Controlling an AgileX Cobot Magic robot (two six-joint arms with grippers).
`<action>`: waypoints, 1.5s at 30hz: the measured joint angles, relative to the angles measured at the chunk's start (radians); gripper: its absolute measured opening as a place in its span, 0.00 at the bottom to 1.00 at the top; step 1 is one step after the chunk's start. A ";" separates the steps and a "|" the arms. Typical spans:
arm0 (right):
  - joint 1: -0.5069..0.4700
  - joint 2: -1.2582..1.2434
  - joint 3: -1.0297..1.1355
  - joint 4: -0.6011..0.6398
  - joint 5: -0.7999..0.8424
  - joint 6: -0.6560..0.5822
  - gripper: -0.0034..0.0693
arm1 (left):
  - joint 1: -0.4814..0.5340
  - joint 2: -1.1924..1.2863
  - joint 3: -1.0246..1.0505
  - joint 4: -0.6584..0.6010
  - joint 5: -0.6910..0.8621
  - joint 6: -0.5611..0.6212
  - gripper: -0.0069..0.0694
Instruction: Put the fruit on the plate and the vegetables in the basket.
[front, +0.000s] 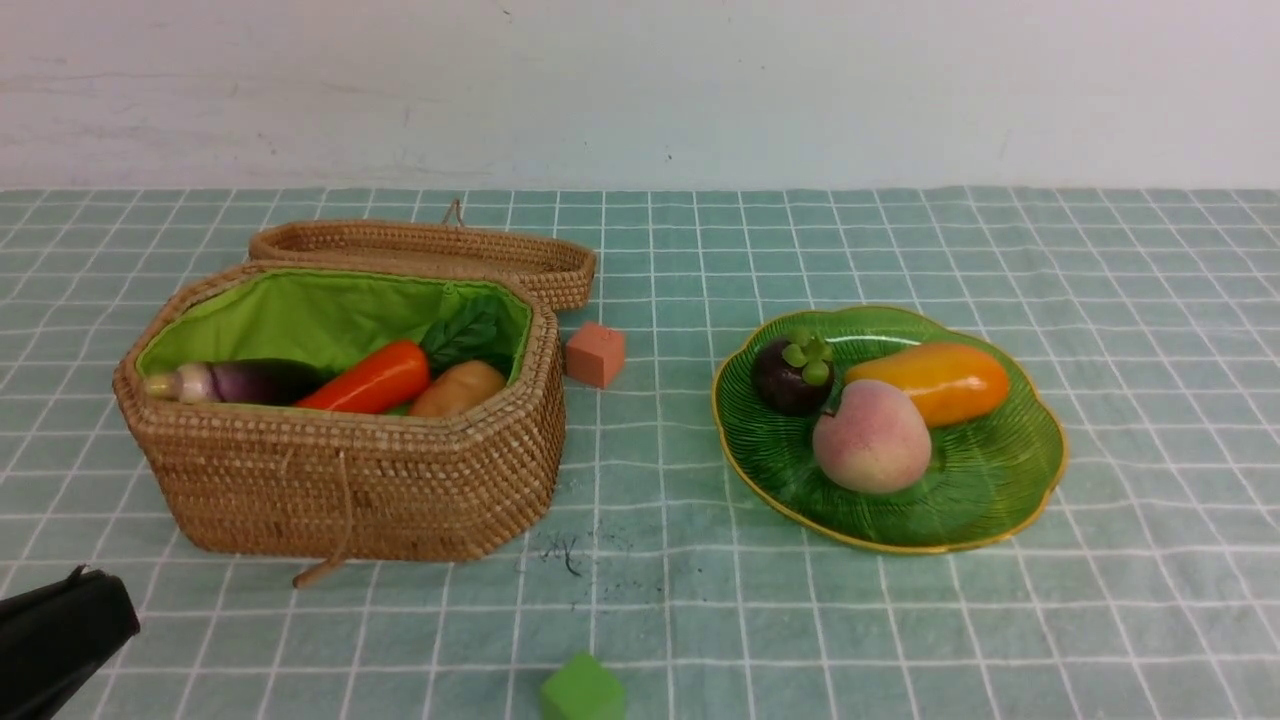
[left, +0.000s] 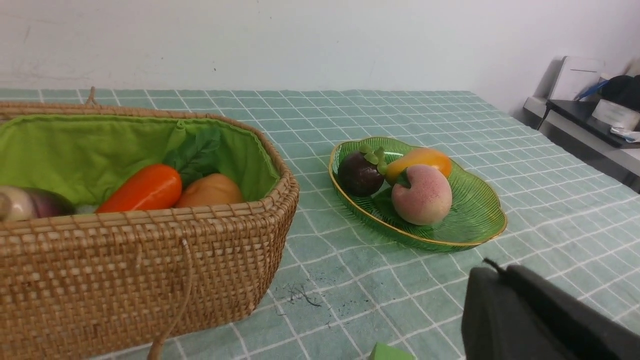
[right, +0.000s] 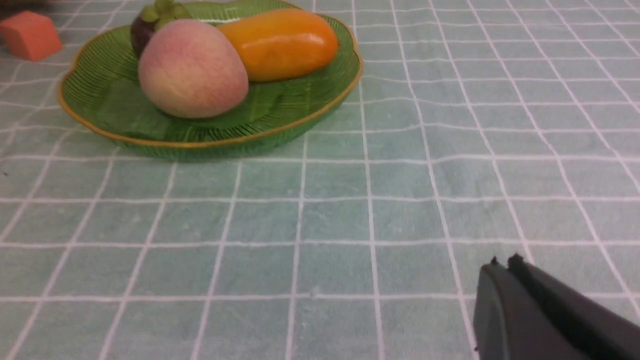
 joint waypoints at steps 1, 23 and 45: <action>-0.005 -0.021 0.013 0.000 0.008 0.000 0.04 | 0.000 0.000 0.000 0.000 0.000 0.000 0.09; -0.010 -0.052 0.013 0.034 0.017 0.000 0.05 | 0.000 0.001 0.000 -0.001 0.008 0.000 0.11; -0.010 -0.052 0.013 0.034 0.017 -0.001 0.08 | 0.563 -0.123 0.025 -0.533 -0.113 0.580 0.11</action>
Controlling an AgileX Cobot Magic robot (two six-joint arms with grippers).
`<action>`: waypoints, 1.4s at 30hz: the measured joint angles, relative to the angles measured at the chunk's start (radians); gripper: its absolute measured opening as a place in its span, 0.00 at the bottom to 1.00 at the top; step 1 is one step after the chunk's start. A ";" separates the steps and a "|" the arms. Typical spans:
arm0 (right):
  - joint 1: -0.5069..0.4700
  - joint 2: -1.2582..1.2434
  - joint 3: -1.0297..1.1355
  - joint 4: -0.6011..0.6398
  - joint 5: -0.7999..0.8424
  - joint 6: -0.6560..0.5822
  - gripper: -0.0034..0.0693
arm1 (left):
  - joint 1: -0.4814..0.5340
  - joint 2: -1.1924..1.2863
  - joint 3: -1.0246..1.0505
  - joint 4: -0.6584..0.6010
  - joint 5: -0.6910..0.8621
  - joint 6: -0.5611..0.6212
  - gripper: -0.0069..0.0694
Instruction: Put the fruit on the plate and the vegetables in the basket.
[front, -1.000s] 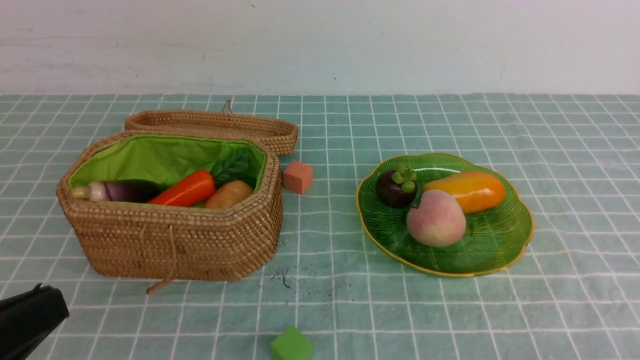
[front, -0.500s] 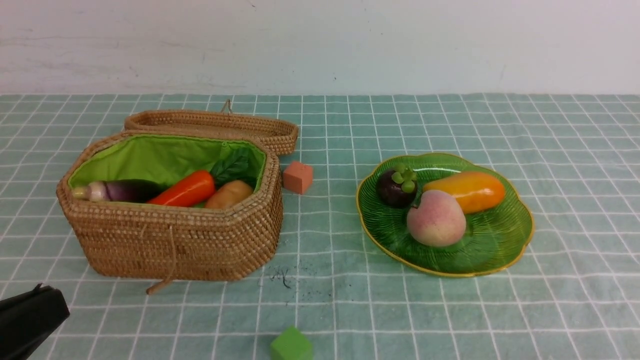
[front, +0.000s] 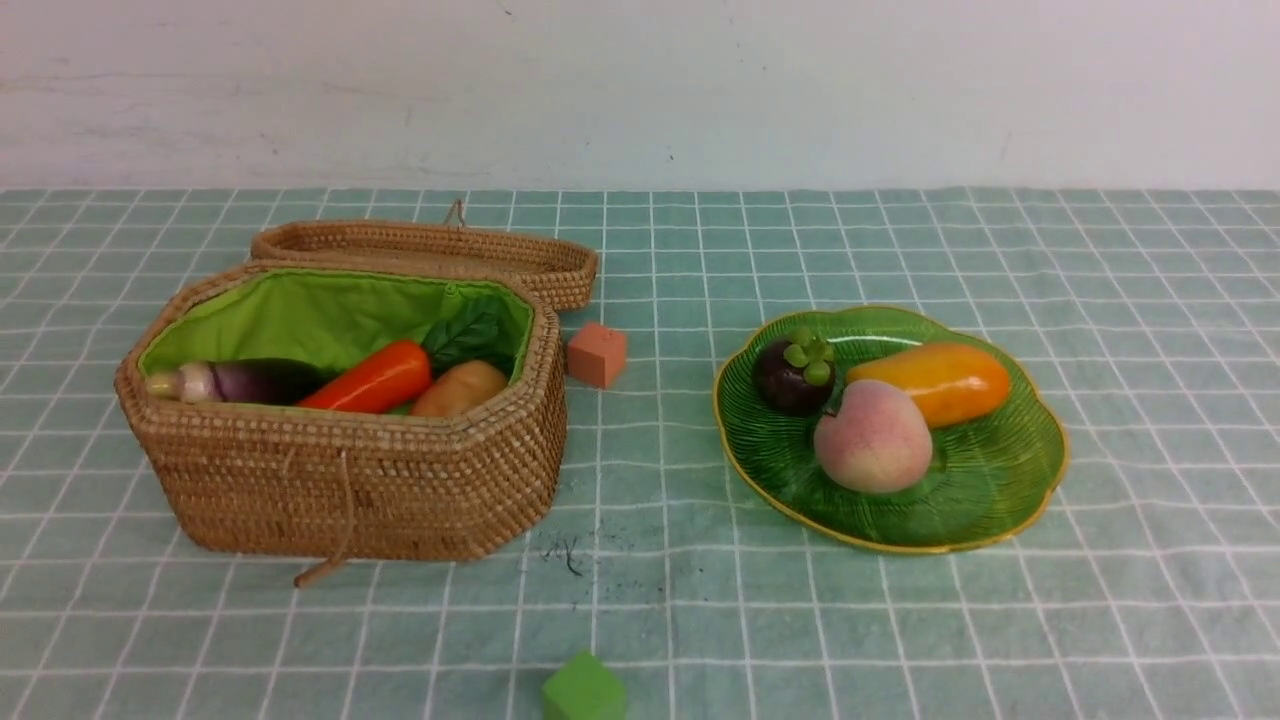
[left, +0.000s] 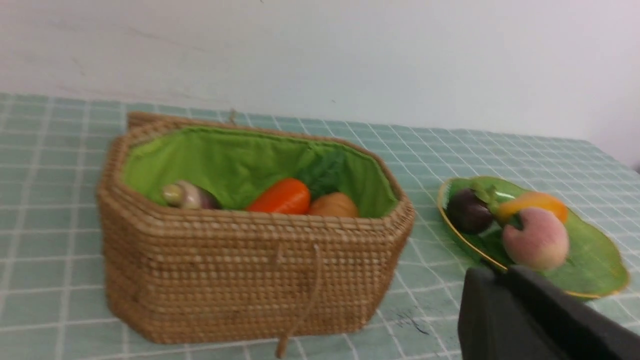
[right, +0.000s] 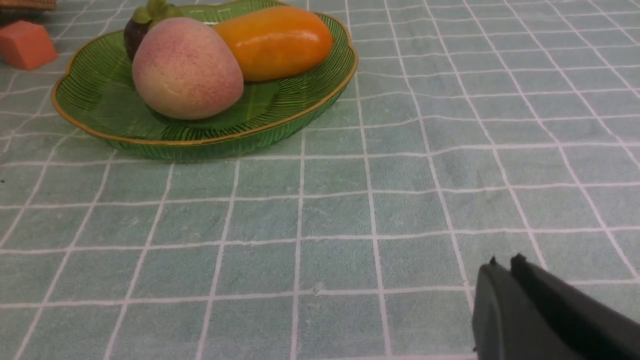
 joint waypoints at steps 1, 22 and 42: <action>0.000 0.000 0.000 0.000 0.000 0.000 0.09 | 0.051 -0.025 0.011 -0.055 -0.010 0.072 0.10; -0.001 -0.001 0.000 0.000 0.000 0.000 0.11 | 0.370 -0.122 0.373 -0.324 -0.015 0.261 0.07; -0.001 -0.001 0.000 0.000 0.000 0.000 0.14 | 0.370 -0.122 0.373 -0.324 -0.014 0.260 0.07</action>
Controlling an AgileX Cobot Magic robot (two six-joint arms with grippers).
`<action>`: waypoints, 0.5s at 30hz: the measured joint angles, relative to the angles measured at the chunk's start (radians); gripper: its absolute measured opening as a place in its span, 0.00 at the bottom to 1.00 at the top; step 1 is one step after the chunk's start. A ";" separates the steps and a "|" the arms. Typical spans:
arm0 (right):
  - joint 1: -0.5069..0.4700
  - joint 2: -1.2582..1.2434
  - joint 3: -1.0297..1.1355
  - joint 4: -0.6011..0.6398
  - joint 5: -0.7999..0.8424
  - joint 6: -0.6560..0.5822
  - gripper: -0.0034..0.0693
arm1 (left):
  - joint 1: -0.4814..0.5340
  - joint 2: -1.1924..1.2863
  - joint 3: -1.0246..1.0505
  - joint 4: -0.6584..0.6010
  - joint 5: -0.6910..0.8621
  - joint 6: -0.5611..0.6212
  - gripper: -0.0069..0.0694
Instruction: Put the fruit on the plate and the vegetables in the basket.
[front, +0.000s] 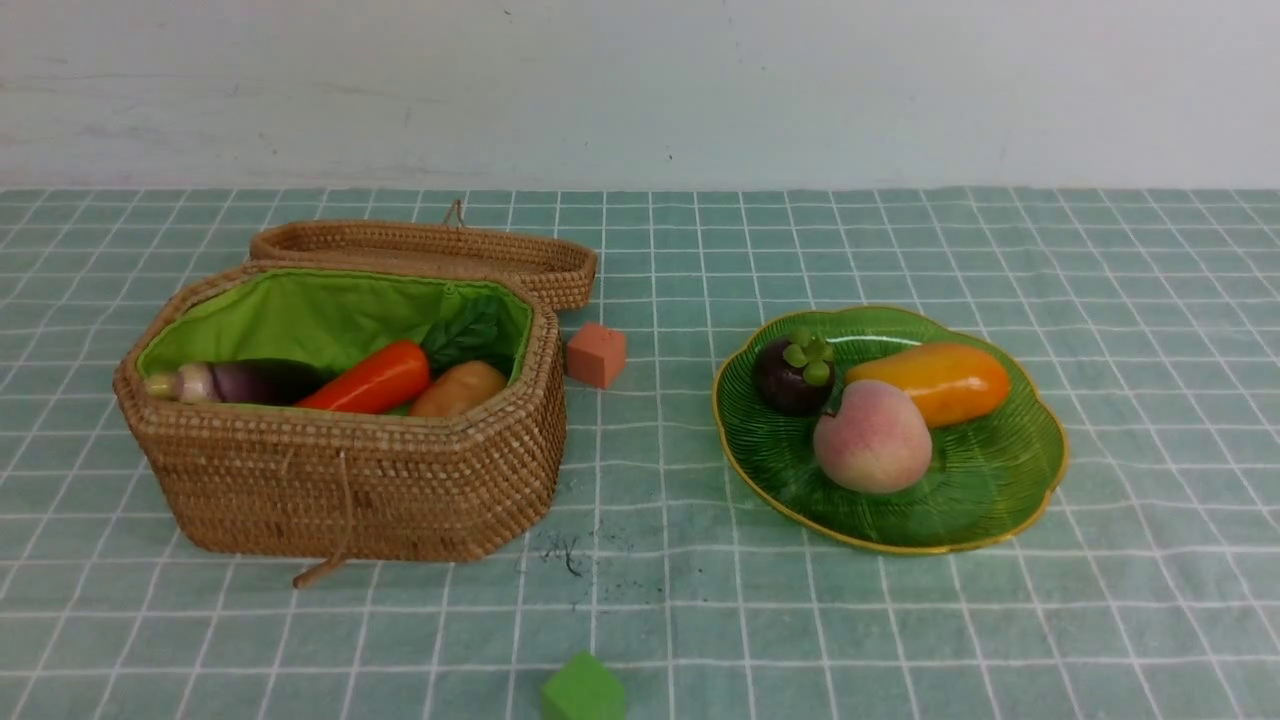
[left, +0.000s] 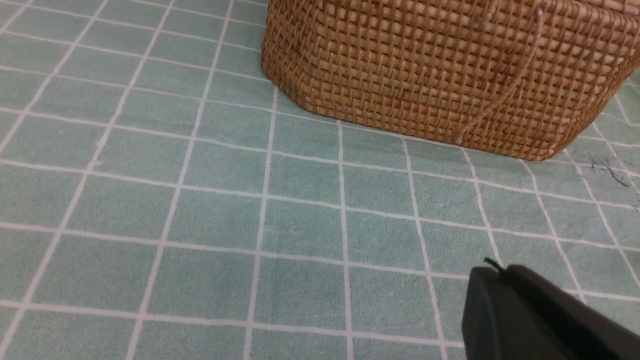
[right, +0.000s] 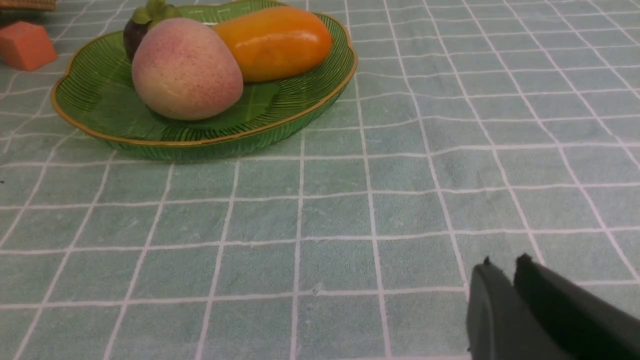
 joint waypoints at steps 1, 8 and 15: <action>0.000 0.000 0.000 0.000 0.000 0.000 0.15 | 0.000 0.000 0.000 0.000 0.000 0.000 0.07; 0.000 0.000 0.000 0.000 0.000 0.000 0.15 | 0.000 0.000 0.000 0.000 0.000 0.000 0.07; 0.000 0.000 0.000 0.000 0.000 0.000 0.16 | 0.000 0.000 0.000 0.000 0.000 0.000 0.07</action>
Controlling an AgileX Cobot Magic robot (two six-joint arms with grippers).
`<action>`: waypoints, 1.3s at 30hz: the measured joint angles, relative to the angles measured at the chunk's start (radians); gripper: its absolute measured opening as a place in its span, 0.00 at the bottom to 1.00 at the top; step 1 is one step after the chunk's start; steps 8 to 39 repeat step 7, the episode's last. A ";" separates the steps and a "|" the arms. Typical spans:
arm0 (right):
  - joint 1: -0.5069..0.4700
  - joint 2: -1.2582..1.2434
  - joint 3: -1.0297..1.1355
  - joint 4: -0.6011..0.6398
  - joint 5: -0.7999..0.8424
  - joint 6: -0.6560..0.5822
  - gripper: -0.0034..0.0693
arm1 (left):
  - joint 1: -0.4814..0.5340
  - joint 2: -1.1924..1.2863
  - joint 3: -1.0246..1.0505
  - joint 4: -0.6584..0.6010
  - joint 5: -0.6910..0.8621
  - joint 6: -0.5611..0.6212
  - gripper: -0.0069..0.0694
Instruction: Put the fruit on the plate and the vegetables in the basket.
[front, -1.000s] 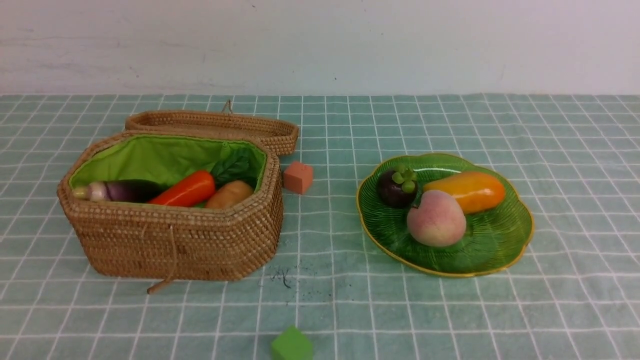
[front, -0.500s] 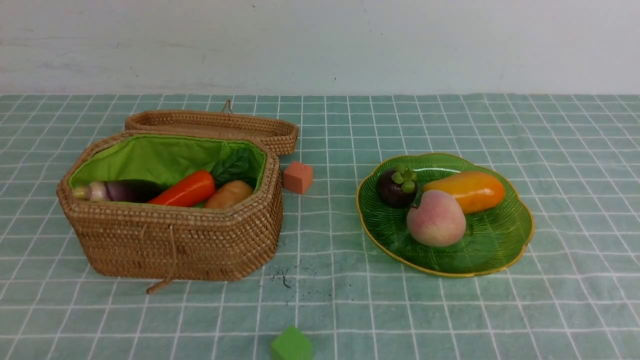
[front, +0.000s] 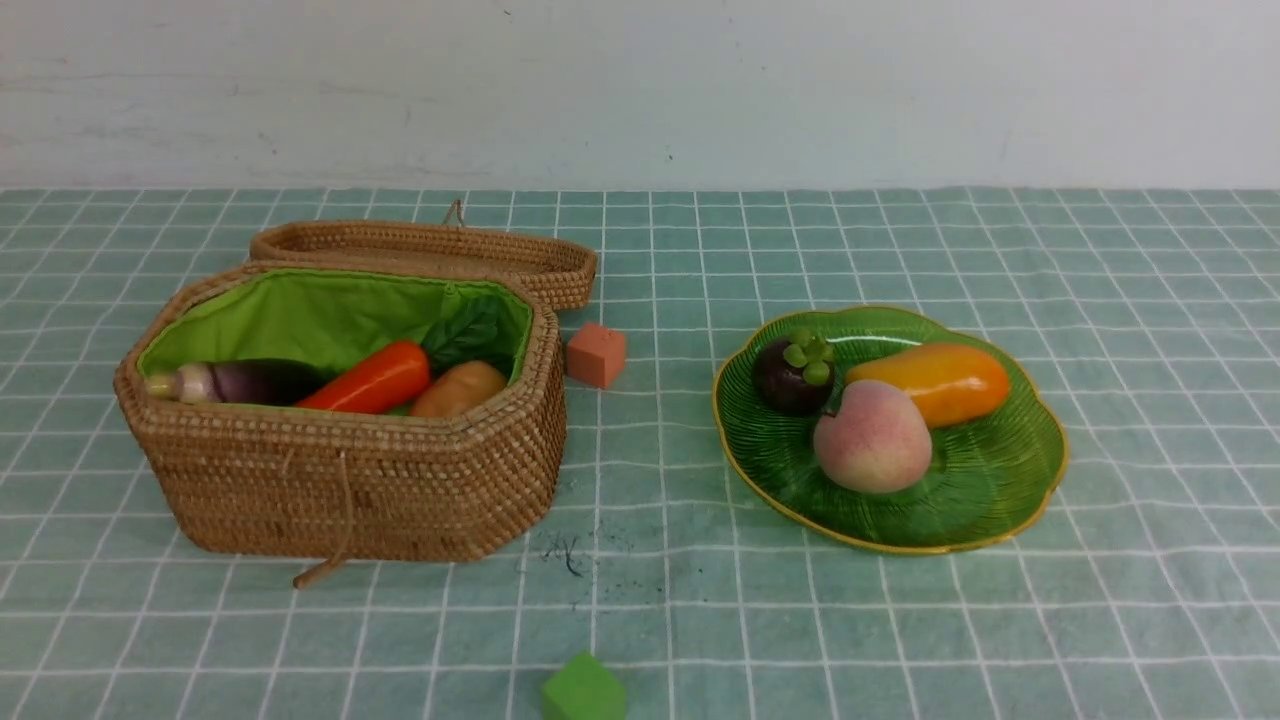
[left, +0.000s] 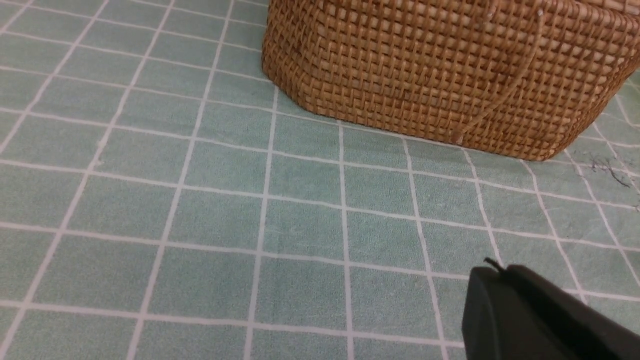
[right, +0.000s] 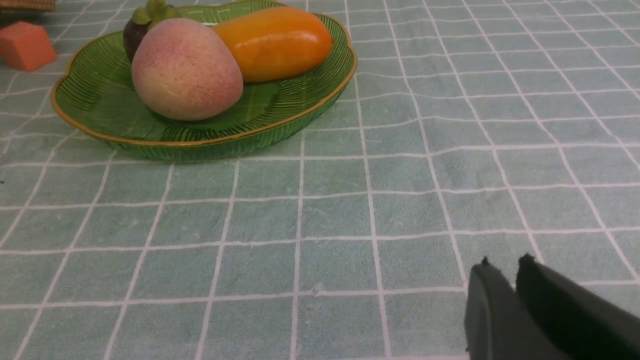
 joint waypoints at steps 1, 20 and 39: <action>0.000 0.000 0.000 0.000 0.000 0.000 0.16 | 0.000 0.000 0.000 0.000 0.000 0.000 0.07; 0.000 0.000 0.000 0.000 0.000 0.000 0.17 | 0.000 0.000 0.000 0.000 0.000 0.000 0.07; 0.000 0.000 0.000 0.000 0.000 0.000 0.17 | 0.000 0.000 0.000 0.000 0.000 0.000 0.07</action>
